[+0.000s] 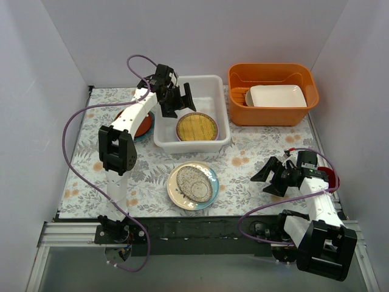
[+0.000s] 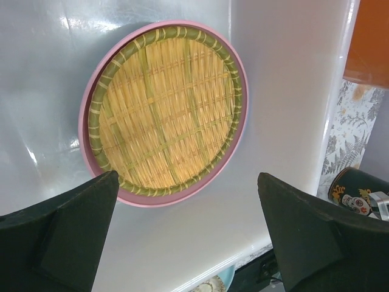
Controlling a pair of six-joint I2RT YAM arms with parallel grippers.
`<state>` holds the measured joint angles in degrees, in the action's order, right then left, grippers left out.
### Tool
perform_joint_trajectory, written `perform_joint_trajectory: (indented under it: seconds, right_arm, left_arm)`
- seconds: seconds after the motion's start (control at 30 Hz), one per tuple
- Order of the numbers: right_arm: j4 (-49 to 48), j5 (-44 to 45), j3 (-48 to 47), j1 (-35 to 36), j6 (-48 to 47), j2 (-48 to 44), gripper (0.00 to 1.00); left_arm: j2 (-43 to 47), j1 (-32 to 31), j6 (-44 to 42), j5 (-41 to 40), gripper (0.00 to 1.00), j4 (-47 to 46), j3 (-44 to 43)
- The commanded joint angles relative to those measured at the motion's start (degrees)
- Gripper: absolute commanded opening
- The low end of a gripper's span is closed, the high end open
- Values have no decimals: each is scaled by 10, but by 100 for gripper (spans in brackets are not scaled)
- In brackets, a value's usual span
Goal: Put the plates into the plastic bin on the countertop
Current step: Place the plate in the plastic bin.
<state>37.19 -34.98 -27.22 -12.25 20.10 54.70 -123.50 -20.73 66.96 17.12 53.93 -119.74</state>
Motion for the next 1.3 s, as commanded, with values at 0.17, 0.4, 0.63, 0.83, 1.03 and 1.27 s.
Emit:
perform_joint_trajectory:
  seconds: [0.17,0.4,0.63,0.83,1.03,1.27]
  right_arm:
    - [3,-16,-19,0,-11,-2,89]
    - [-6,-14,-43,1,-2,17,89]
    - [-29,-15,-118,1,23,65,89]
    - [-47,-16,-210,13,41,128,88]
    - [-49,1,-288,58,49,191,87]
    - [-76,23,-357,122,93,243,86]
  left_arm:
    - [66,24,19,16,98,-12,-16]
    - [87,53,26,29,98,-17,-4]
    - [126,96,22,34,98,-30,44]
    - [175,157,23,55,98,-58,128]
    - [201,226,19,78,98,-74,200]
    - [208,274,5,48,98,-59,238]
